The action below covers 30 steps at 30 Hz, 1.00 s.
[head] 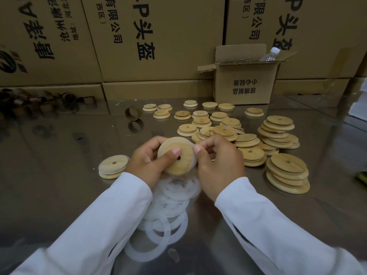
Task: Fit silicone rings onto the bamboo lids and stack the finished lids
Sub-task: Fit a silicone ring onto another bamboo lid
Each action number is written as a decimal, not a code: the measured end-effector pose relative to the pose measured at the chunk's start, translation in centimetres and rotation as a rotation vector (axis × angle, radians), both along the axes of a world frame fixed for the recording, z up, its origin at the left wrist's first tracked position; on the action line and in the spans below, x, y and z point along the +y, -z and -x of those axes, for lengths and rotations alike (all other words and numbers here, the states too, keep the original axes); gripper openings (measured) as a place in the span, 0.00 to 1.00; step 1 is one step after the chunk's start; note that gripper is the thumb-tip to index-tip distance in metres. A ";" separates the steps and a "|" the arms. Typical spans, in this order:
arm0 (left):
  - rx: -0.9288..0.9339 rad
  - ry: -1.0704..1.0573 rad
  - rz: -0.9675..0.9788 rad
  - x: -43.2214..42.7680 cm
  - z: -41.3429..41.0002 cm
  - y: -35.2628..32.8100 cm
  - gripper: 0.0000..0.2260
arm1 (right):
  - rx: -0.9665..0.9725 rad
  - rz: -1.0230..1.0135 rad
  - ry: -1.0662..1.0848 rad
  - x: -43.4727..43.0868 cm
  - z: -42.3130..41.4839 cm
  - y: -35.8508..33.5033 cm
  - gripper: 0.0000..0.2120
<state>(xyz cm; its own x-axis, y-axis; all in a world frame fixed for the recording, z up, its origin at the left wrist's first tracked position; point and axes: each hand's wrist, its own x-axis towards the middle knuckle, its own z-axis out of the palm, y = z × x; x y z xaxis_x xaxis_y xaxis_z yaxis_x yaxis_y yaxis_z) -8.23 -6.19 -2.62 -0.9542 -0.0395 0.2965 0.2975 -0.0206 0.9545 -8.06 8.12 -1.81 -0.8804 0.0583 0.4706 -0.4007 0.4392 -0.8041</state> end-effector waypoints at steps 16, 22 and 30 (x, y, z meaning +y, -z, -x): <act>-0.029 -0.029 -0.112 0.1 0.0 0.0 0.10 | 0.023 0.123 -0.057 -0.4 -0.3 0.1 0.07; -0.022 -0.032 -0.067 -0.3 0.2 0.1 0.04 | -0.064 0.231 -0.088 -0.3 0.0 0.0 0.07; 0.005 -0.055 -0.062 -0.2 0.2 0.2 0.03 | -0.181 0.305 -0.099 -0.5 0.2 -0.1 0.09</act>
<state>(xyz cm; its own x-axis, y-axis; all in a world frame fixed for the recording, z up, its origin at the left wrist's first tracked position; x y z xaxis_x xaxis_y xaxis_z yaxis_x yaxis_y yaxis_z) -8.45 -6.41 -2.77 -0.9485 -0.1104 0.2968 0.3048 -0.0636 0.9503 -8.30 7.66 -1.71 -0.9561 0.0824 0.2811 -0.2687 0.1350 -0.9537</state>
